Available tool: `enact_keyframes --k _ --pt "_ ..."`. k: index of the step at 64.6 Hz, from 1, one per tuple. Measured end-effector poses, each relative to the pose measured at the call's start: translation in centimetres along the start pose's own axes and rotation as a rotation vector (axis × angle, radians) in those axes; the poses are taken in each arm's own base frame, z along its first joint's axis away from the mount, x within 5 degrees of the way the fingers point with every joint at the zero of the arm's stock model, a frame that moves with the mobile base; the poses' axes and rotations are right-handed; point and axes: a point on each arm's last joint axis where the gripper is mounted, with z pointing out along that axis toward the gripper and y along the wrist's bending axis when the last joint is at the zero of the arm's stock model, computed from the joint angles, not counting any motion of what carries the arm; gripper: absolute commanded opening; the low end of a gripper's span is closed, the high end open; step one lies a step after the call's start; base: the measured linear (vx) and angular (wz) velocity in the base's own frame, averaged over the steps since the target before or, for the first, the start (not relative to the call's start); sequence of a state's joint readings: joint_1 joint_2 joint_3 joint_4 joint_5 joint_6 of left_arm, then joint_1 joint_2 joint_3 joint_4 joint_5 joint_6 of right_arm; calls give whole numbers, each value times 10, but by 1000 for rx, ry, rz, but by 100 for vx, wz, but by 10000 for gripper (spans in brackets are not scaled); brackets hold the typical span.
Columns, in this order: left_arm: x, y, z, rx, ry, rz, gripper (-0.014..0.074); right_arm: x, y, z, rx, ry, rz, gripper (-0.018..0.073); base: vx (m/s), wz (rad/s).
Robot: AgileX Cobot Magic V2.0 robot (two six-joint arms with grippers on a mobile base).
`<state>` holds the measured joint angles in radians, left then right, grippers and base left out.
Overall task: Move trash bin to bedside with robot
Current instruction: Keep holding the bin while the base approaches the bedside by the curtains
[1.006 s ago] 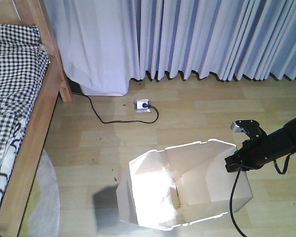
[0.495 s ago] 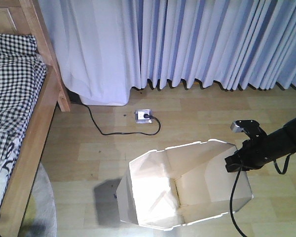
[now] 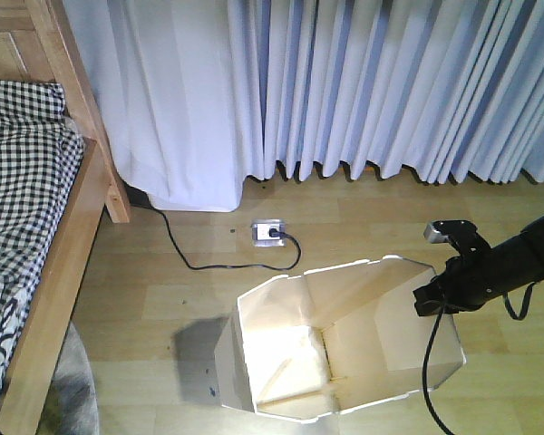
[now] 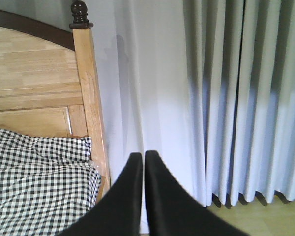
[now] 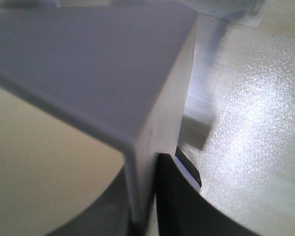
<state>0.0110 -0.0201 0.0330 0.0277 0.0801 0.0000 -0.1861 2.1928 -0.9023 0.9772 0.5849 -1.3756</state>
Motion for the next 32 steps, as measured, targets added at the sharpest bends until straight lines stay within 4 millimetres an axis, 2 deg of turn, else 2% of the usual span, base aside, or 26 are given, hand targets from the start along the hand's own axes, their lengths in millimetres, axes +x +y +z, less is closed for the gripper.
enact_keyframes --k 32 --pt "0 0 0 0 0 0 -6 0 0 0 0 0 0 -5 17 3"
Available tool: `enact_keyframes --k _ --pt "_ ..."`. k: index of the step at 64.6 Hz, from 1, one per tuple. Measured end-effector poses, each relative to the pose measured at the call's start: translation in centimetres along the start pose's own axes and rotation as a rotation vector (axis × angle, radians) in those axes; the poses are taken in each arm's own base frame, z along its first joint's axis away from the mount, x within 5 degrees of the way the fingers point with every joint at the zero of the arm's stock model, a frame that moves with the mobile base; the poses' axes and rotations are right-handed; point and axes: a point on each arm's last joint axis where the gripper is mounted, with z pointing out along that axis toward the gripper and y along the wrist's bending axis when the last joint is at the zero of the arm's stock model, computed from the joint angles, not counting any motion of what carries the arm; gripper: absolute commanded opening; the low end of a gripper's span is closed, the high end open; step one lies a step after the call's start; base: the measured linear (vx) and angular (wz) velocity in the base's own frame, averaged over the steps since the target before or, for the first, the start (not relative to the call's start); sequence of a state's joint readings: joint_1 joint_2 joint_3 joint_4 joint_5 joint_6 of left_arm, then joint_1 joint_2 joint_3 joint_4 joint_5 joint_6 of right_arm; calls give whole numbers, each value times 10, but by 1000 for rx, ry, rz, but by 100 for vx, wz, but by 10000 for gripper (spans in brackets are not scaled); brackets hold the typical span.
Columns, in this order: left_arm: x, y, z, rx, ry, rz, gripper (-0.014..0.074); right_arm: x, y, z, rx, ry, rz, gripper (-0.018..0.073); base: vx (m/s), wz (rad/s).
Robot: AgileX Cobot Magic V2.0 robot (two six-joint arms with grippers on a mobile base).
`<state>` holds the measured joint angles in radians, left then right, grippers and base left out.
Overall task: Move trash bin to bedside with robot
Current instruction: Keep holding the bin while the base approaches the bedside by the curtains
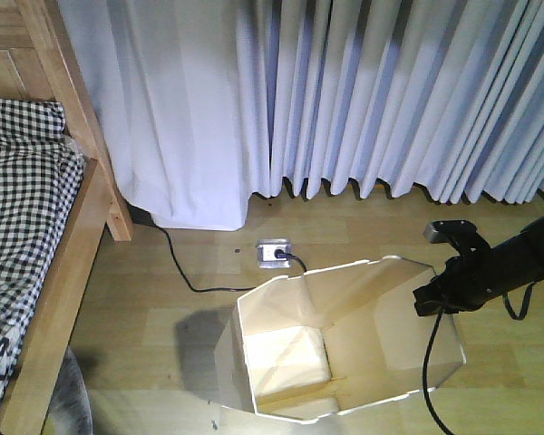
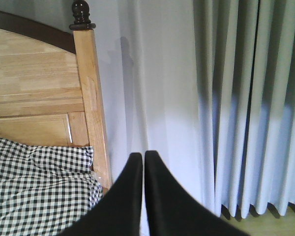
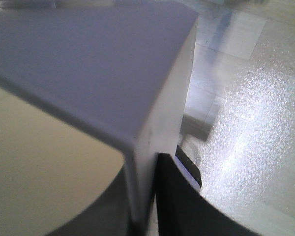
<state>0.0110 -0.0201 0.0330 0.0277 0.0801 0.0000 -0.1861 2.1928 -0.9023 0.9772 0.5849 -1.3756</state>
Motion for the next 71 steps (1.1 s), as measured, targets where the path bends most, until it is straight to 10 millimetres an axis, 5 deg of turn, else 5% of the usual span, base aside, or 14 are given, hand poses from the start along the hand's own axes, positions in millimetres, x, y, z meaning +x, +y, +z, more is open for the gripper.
enact_keyframes --k 71 --pt "0 0 0 0 0 0 -6 0 0 0 0 0 0 -5 14 1"
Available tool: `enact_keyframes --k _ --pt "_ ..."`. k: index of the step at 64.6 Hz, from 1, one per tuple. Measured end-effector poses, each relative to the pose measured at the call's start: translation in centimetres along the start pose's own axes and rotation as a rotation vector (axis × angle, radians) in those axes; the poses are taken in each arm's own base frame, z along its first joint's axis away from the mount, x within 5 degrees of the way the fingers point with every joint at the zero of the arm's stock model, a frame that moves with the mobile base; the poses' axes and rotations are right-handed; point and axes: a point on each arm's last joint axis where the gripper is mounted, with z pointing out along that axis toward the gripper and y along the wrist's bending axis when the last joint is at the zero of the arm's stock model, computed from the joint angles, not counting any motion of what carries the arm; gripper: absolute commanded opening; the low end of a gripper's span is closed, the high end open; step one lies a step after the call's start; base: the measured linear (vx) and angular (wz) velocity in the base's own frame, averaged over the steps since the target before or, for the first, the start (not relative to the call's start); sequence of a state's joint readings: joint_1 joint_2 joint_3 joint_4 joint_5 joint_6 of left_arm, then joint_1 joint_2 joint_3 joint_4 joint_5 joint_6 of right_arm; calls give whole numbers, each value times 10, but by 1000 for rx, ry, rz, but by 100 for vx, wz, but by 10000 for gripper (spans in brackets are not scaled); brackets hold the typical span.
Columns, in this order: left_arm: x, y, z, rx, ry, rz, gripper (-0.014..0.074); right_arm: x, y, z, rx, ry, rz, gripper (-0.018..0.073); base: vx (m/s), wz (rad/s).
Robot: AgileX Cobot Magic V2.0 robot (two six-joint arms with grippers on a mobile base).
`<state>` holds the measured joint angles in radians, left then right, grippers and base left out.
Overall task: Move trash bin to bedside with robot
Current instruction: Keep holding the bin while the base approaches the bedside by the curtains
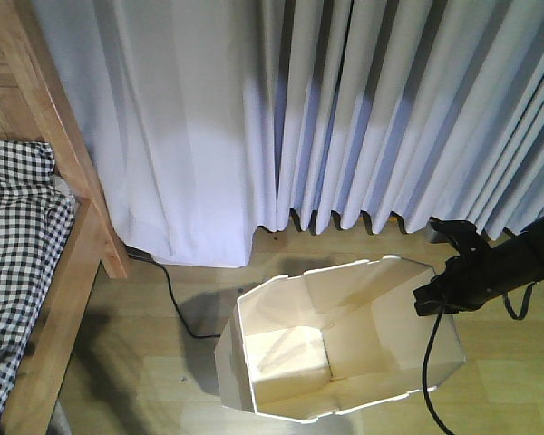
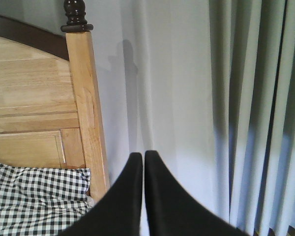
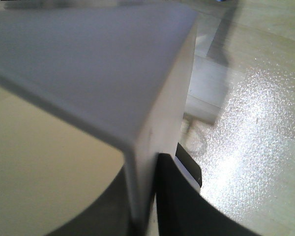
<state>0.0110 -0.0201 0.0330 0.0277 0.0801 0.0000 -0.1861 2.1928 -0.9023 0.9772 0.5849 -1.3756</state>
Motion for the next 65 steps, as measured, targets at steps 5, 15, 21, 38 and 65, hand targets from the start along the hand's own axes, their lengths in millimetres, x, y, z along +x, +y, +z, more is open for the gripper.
enact_keyframes --k 5,15,21,38,65 --pt "0 0 0 0 0 0 -6 0 0 0 0 0 0 -5 9 1" --pt "0 0 0 0 0 0 -6 0 0 0 0 0 0 -5 8 1" --pt "0 0 0 0 0 0 -6 0 0 0 0 0 0 -5 8 1" --pt "0 0 0 0 0 0 -6 0 0 0 0 0 0 -5 8 1" --pt "0 0 0 0 0 0 -6 0 0 0 0 0 0 -5 7 1"
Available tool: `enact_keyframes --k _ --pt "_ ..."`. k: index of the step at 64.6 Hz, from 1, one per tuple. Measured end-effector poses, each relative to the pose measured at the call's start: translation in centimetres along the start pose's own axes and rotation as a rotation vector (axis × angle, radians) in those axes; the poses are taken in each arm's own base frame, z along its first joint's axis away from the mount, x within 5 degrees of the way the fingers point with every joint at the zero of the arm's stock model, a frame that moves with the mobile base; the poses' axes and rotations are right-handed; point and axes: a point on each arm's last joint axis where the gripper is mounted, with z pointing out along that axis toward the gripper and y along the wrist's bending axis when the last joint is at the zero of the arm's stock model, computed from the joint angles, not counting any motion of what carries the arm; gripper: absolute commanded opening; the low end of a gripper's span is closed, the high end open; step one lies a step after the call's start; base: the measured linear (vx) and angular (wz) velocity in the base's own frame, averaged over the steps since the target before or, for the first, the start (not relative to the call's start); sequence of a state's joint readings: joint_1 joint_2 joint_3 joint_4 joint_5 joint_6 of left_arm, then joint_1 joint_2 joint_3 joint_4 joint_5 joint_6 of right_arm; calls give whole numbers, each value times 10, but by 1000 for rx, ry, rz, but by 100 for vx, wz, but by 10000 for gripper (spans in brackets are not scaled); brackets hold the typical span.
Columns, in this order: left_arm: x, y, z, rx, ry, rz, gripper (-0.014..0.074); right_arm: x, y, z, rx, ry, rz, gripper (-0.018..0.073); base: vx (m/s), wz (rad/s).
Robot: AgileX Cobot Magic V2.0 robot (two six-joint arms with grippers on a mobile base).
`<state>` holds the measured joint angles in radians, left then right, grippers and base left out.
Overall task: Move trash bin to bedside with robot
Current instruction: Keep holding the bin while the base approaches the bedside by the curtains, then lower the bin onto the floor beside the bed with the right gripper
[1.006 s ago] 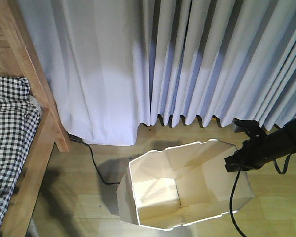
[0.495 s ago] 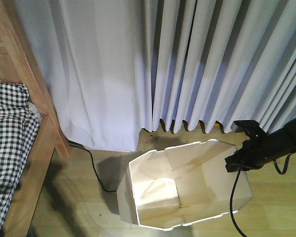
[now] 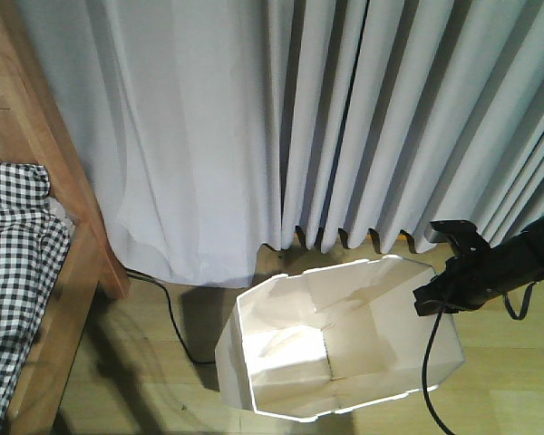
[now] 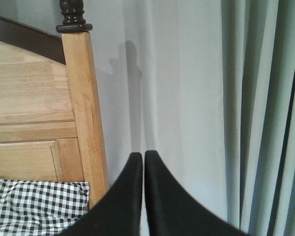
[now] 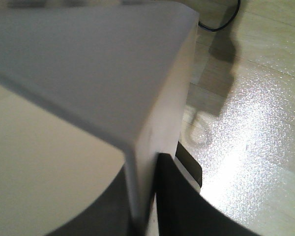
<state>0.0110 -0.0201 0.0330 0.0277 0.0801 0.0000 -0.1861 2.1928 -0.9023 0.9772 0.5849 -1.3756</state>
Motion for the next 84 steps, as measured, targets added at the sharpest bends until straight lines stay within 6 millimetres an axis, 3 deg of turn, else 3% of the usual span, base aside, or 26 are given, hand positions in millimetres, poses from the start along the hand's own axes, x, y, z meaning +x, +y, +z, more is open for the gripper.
enact_keyframes --k 60,84 --pt "0 0 0 0 0 0 -6 0 -3 1 28 -2 17 -5 0 0" --pt "0 0 0 0 0 0 -6 -15 -43 46 79 11 174 -3 0 0"
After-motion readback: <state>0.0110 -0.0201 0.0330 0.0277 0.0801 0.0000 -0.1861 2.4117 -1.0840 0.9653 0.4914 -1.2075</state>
